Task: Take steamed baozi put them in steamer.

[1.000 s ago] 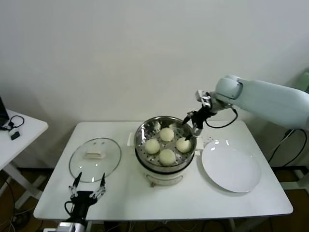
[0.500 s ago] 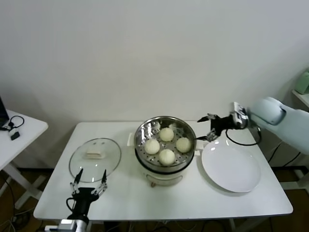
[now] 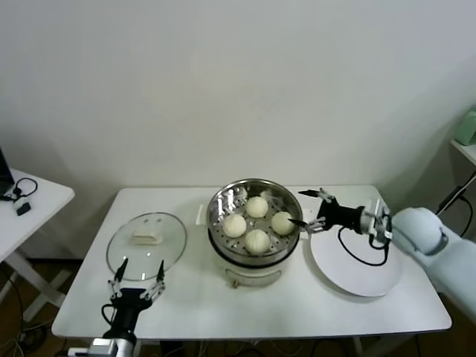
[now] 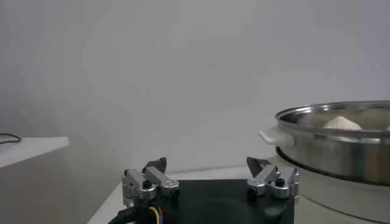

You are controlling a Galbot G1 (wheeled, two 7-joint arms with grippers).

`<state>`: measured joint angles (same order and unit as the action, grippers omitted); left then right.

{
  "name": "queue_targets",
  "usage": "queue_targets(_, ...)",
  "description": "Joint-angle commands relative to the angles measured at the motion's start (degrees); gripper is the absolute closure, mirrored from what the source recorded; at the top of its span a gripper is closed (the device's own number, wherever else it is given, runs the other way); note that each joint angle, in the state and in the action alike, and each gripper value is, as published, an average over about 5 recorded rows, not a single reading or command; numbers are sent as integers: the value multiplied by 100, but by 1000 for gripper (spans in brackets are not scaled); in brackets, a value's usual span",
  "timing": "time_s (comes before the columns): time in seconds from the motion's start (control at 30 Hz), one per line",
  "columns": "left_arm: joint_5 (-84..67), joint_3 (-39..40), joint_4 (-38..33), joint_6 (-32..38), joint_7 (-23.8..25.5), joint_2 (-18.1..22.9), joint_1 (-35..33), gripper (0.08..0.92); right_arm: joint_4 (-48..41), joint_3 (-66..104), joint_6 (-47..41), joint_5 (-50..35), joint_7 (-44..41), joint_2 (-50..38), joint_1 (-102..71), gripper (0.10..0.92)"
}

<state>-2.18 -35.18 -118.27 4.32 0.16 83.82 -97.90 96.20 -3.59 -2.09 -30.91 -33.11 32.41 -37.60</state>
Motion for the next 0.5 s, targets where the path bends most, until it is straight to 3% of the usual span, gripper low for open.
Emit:
queue_targets(0.03,8,-31,31,28,15,18,4,177,734,4580,711,838,382,2167,-4394,203)
queue_targets(0.5,-73,-111,92,86,106,28,-30,177,850,4880,1291,950,912,4244,-5165,203)
